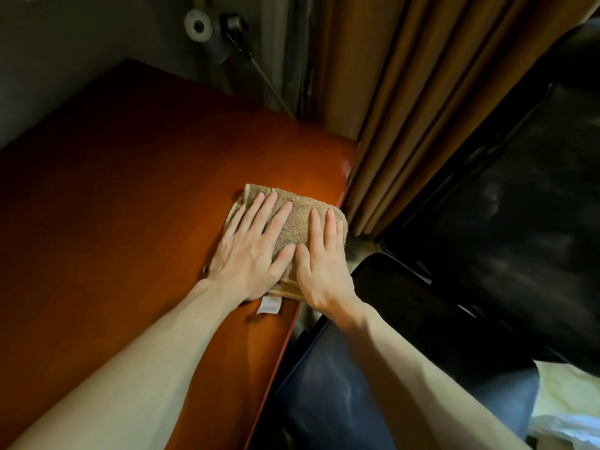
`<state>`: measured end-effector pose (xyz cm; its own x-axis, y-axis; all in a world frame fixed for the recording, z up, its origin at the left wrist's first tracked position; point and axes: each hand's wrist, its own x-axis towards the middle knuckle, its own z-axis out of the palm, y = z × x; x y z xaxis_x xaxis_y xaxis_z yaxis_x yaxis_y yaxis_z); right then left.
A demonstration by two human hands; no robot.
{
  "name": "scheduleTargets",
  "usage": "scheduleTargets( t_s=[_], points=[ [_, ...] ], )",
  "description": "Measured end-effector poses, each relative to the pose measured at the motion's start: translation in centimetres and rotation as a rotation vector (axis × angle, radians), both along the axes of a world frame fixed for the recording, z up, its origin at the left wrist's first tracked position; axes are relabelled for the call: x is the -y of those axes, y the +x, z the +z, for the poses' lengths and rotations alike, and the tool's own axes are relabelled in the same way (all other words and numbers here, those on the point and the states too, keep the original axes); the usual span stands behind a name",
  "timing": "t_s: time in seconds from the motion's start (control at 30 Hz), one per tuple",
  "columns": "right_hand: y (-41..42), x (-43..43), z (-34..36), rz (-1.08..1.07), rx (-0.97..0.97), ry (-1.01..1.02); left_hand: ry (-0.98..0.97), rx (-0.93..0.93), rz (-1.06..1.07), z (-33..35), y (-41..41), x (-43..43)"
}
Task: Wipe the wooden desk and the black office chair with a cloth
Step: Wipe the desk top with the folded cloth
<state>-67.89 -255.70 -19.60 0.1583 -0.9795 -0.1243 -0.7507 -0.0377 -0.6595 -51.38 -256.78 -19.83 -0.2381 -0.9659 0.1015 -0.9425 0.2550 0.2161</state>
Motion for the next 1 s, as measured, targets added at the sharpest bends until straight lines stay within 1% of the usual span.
scheduleTargets(
  t_s=[0.2, 0.57, 0.7, 0.8, 0.87, 0.93, 1.0],
  points=[
    [-1.3, 6.4, 0.1, -0.034, -0.066, 0.002, -0.018, -0.01, -0.031, -0.3, -1.6, 6.9],
    [-4.1, 18.6, 0.1, -0.13, -0.093, -0.056, -0.046, 0.01, -0.047, -0.1, -5.5, 19.6],
    [-4.5, 21.0, -0.1, -0.116, -0.129, -0.159, -0.052, 0.008, -0.039, 0.2, -6.0, 22.0],
    [-4.8, 22.7, -0.4, -0.161, -0.132, -0.113, -0.046, 0.014, -0.038, 0.3, -6.4, 23.3],
    [-4.9, 23.7, -0.4, -0.192, -0.184, -0.085, -0.057, 0.022, -0.029, 0.3, -6.6, 24.2],
    [-4.9, 24.6, -0.3, -0.21, -0.254, -0.104, -0.067, 0.03, -0.019, 0.2, -6.8, 25.1],
    [-4.8, 25.3, -0.3, -0.221, -0.28, -0.124, -0.052, 0.042, -0.007, 0.0, -6.9, 26.1]
  ],
)
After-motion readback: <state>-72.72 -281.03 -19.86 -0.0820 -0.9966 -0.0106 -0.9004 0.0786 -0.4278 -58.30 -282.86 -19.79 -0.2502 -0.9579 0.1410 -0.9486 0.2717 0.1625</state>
